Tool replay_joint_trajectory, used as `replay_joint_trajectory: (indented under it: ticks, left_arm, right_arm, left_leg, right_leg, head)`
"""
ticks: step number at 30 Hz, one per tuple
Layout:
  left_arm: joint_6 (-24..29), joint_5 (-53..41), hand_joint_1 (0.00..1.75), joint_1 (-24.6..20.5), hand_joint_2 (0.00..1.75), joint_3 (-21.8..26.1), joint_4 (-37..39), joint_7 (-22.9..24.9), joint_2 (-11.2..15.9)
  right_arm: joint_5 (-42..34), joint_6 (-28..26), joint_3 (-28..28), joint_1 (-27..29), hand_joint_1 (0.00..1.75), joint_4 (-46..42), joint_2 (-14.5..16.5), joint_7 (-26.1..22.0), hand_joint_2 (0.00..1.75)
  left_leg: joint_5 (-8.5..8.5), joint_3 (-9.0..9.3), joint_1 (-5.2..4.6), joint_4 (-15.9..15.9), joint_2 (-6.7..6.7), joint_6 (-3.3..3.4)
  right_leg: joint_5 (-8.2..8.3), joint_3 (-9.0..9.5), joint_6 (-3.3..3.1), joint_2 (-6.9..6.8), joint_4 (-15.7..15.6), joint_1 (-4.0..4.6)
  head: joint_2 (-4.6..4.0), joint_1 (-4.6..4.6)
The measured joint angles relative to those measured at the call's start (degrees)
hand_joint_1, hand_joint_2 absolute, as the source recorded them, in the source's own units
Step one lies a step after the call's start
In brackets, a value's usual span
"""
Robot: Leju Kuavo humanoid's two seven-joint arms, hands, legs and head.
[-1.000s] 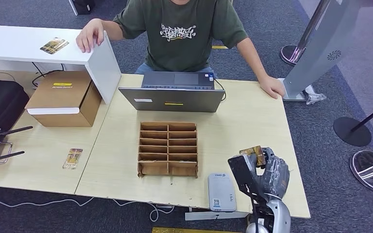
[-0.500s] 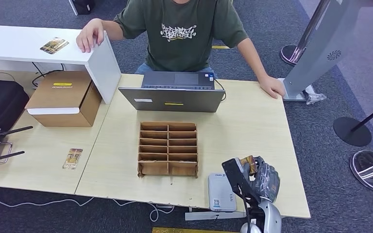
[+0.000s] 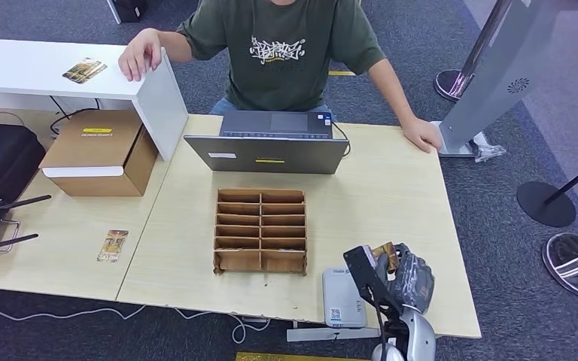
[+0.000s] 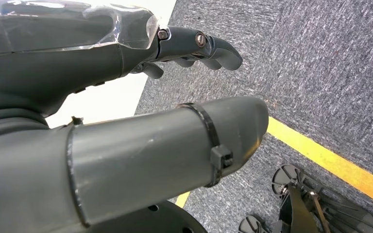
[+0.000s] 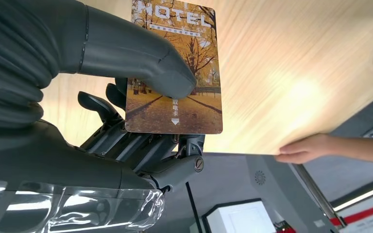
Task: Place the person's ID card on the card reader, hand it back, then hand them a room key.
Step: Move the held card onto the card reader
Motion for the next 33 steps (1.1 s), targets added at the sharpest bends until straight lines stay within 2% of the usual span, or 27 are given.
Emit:
replay_joint_trajectory:
  ticks: [12,18,33]
  left_arm:
    - [0.1,0.5,0.0,0.0,0.0,0.0,0.0,-0.1,-0.1]
    - [0.2,1.2,0.0,0.0,0.0,0.1,0.0,-0.4,-0.4]
    - [0.2,1.3,0.0,0.0,0.0,0.1,0.0,-0.5,-0.7]
  right_arm:
    - [4.5,-0.6,0.7,3.4,1.75,-8.5,0.1,-0.2,1.75]
    - [8.2,0.6,2.6,5.5,1.75,-12.2,0.3,1.2,1.75]
    - [9.2,2.3,4.4,8.0,1.75,-14.3,0.4,3.1,1.75]
  left_leg:
    - [-0.01,0.0,0.0,0.0,0.0,0.0]
    - [-0.01,0.0,0.0,0.0,0.0,0.0]
    - [-0.01,0.0,0.0,0.0,0.0,0.0]
  right_leg:
    - [0.0,0.0,0.0,0.0,0.0,0.0]
    - [0.0,0.0,0.0,0.0,0.0,0.0]
    - [0.0,0.0,0.0,0.0,0.0,0.0]
  head:
    - [0.0,0.01]
    - [0.0,0.01]
    - [0.0,0.01]
